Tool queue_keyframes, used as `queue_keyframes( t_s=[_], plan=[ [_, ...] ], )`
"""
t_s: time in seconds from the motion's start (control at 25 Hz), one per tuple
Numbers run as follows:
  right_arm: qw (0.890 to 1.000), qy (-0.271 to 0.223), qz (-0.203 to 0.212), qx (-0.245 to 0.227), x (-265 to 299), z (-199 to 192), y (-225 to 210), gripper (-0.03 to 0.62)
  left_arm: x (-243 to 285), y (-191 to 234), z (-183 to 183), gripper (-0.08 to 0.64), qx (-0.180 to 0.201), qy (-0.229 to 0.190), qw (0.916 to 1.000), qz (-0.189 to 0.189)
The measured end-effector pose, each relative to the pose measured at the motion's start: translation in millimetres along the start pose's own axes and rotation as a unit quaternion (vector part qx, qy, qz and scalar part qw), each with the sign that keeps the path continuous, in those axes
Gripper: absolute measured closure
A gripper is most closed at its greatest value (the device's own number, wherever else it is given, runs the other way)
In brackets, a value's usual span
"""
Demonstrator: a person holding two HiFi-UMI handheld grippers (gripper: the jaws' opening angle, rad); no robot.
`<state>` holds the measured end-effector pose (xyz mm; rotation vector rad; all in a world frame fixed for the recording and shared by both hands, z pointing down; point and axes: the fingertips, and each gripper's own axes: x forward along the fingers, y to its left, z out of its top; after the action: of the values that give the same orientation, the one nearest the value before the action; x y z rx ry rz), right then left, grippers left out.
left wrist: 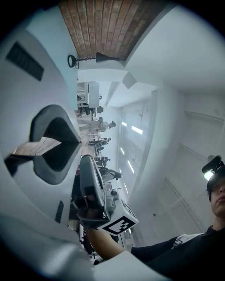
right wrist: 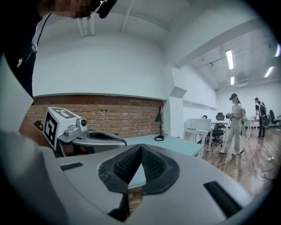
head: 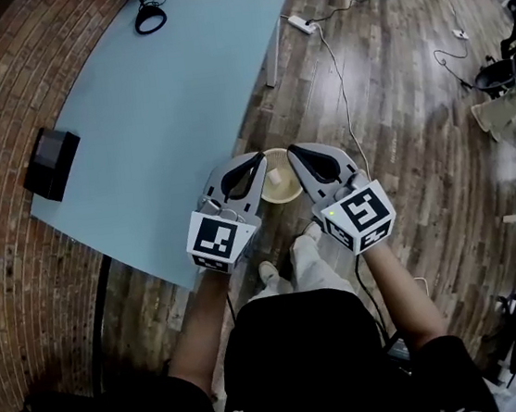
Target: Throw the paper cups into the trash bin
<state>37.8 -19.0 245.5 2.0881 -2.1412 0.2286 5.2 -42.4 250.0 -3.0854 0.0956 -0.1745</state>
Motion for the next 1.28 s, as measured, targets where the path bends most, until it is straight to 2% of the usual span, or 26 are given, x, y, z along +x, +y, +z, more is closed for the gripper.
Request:
queue_keyframes(
  t_s=[0.28, 0.56, 0.96, 1.12, 1.28],
  plan=[
    [1.000, -0.017, -0.014, -0.022, -12.4, 18.7, 32.3, 0.589, -30.5, -11.1, 13.5, 0.551, 0.004, -0.018, 0.9998, -0.005],
    [0.999, -0.027, -0.026, -0.023, -20.3, 27.5, 47.5, 0.589, -44.5, -15.9, 20.1, 0.551, 0.005, -0.029, 0.9995, -0.009],
    [0.999, -0.044, -0.021, -0.023, -40.1, 41.2, 37.8, 0.589, -39.2, -26.1, 37.0, 0.551, 0.011, -0.033, 0.9994, 0.007],
    [0.999, -0.047, -0.008, -0.025, -57.2, 43.6, 35.7, 0.589, -35.8, -34.4, 49.2, 0.551, 0.017, -0.040, 0.9987, 0.026],
    [0.999, -0.048, 0.000, -0.024, -75.7, 40.9, 34.5, 0.589, -37.6, -44.4, 51.3, 0.551, -0.003, -0.039, 0.9984, 0.041]
  ],
)
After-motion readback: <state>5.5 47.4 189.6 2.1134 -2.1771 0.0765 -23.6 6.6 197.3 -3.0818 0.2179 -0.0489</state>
